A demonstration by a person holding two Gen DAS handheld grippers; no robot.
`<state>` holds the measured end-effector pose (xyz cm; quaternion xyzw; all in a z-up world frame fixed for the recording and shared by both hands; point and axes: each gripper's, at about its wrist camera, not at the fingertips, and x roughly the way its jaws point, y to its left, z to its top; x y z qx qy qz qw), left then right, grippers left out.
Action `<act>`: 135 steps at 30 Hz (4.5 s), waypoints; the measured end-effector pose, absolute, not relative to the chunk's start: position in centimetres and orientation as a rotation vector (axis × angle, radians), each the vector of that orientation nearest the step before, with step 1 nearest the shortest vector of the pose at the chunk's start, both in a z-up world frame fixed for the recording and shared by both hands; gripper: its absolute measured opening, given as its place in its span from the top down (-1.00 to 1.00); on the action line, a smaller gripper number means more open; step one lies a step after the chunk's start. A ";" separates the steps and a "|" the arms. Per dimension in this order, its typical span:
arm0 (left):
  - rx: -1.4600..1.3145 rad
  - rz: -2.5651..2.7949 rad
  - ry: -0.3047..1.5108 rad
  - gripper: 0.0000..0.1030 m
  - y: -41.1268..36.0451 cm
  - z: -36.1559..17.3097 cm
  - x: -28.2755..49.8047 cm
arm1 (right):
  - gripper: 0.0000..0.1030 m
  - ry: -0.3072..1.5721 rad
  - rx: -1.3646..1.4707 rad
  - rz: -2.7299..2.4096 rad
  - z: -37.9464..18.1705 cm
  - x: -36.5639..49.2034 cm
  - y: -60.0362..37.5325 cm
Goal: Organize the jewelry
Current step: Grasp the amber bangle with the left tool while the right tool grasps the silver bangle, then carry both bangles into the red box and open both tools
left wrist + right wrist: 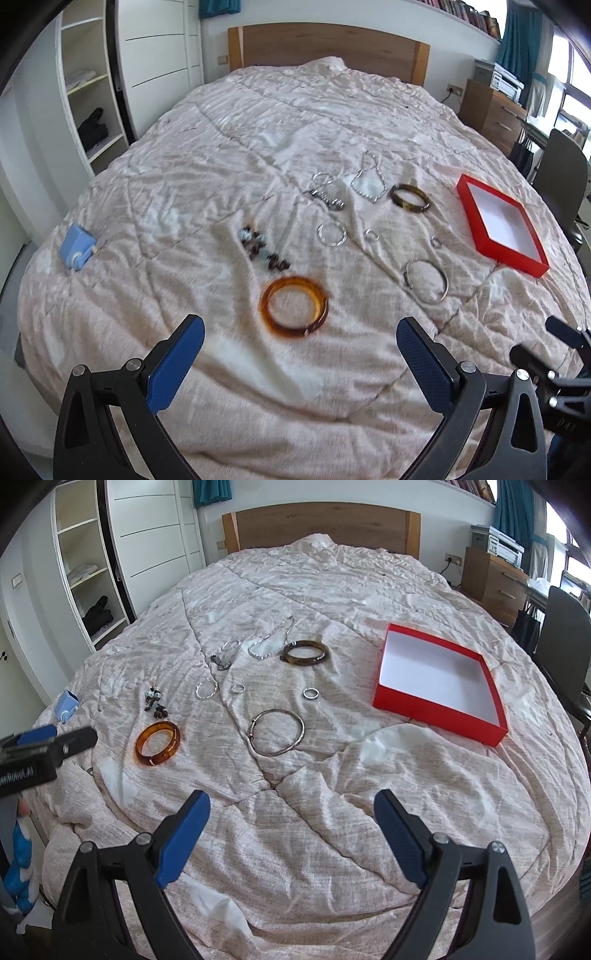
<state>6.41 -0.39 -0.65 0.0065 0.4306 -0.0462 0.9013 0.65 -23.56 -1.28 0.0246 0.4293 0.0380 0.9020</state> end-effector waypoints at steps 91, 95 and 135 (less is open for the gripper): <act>0.078 -0.168 0.940 0.82 -4.1 -1.3 15.1 | 0.90 0.805 -0.004 -0.036 1.5 7.1 -30.9; 0.082 -0.203 0.940 0.82 -8.0 -0.4 15.8 | 0.90 0.772 0.041 -0.076 2.2 7.4 -34.6; 0.144 -0.257 1.225 0.74 -31.3 -11.2 22.2 | 0.87 0.938 0.118 -0.076 -8.9 15.6 -48.8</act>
